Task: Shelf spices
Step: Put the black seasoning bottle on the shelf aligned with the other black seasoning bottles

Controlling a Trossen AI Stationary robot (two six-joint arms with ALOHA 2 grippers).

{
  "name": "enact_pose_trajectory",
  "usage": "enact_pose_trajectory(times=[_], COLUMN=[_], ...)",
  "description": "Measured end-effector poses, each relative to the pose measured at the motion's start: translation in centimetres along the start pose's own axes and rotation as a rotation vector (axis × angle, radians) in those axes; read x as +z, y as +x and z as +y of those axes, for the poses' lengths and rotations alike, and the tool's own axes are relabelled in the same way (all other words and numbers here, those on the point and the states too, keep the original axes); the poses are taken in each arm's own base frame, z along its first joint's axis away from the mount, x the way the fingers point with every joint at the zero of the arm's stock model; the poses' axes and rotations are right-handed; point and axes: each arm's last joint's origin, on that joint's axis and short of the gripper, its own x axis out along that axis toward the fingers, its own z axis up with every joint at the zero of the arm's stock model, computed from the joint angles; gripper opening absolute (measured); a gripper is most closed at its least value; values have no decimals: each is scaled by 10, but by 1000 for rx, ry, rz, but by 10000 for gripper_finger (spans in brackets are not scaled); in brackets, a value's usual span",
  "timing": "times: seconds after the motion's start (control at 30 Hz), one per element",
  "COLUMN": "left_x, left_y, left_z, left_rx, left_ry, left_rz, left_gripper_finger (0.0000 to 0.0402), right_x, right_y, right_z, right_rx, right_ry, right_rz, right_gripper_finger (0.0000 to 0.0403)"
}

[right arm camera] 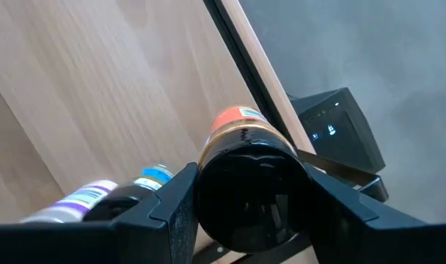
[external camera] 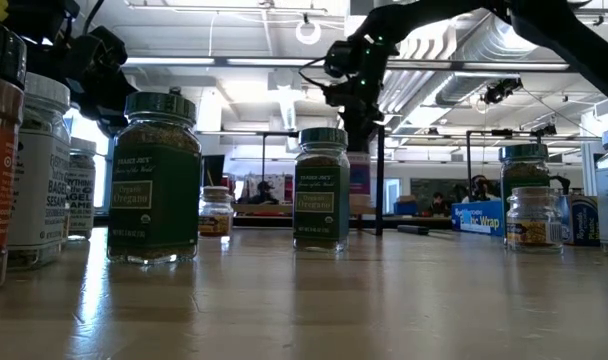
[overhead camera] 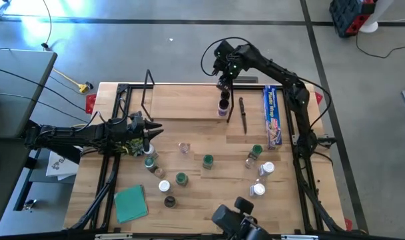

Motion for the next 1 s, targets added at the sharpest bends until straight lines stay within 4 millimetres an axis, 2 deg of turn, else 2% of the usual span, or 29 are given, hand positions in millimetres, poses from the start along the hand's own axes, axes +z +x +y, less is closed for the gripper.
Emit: enact_pose_trajectory(times=[0.2, 0.47, 1.0], left_x=[0, 0, 0], left_y=[0, 0, 0], left_z=[0, 0, 0], left_rx=[0, 0, 1], left_ry=[0, 2, 2], left_rz=[1, 1, 3], left_gripper_finger=[121, 121, 121], right_x=[-3, -4, -4], right_y=[2, 3, 3], right_z=[-8, -8, -8], right_rx=[19, 22, 22], right_ry=[42, 42, 42], right_rz=[11, 16, 15], right_gripper_finger=[187, 203, 209])
